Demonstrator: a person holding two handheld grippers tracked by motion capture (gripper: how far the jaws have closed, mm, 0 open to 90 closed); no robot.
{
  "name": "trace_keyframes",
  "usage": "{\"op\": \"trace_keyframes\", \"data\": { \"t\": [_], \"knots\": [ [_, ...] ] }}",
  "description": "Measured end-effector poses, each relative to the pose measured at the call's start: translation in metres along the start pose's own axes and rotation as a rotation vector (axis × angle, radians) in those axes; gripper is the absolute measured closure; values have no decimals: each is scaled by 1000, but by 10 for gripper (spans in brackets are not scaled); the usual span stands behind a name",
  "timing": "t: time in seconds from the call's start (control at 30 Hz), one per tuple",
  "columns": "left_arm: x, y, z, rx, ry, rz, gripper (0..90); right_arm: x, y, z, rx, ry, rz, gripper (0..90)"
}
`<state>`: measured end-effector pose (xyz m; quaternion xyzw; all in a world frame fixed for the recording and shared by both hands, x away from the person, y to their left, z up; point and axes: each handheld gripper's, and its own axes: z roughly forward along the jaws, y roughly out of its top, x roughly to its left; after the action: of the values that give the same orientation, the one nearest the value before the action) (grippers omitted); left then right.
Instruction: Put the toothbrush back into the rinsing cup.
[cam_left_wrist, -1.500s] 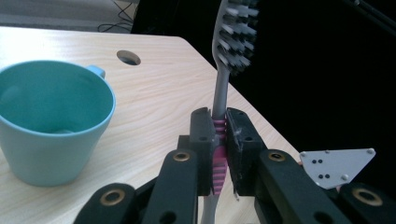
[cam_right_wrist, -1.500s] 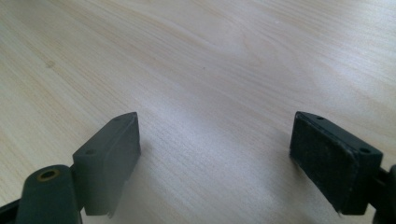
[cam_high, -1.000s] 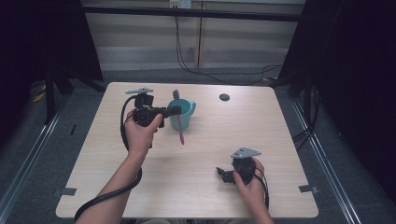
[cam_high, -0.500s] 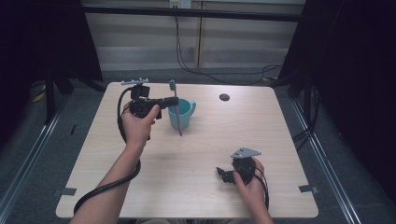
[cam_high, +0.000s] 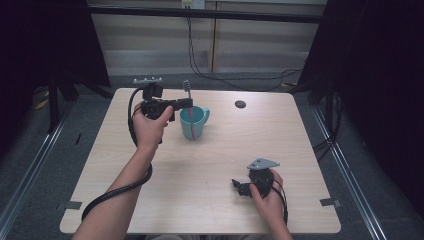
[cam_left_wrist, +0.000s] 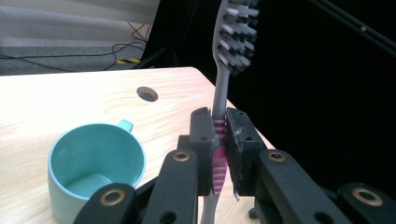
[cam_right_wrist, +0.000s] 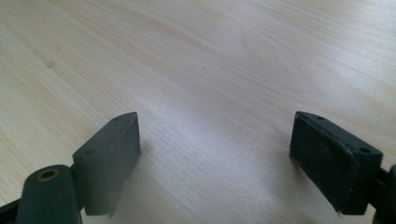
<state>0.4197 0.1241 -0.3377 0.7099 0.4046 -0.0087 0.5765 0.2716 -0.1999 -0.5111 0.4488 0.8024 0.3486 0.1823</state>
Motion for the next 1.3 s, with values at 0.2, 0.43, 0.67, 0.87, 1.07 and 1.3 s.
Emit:
{"op": "trace_keyframes", "data": {
  "t": [0.2, 0.43, 0.67, 0.87, 1.07, 1.3],
  "knots": [
    [-2, 10, 1, -12, 3, 15, 821, 0, 0, 0, 0, 0, 2, 157],
    [-1, 17, 2, -21, 10, 14, 821, 0, 0, 0, -1, 0, 1, 157],
    [-1, 23, 4, -28, 20, 10, 821, 0, 0, 0, -2, -1, 0, 157],
    [2, 25, 8, -30, 41, 14, 820, 0, 0, 0, -3, -1, -1, 157],
    [8, 27, 13, -31, 55, 13, 820, 0, 0, 0, -3, -1, -3, 158],
    [15, 27, 19, -47, 80, 16, 820, 0, 0, 0, -3, -1, -3, 157]
  ]
}}
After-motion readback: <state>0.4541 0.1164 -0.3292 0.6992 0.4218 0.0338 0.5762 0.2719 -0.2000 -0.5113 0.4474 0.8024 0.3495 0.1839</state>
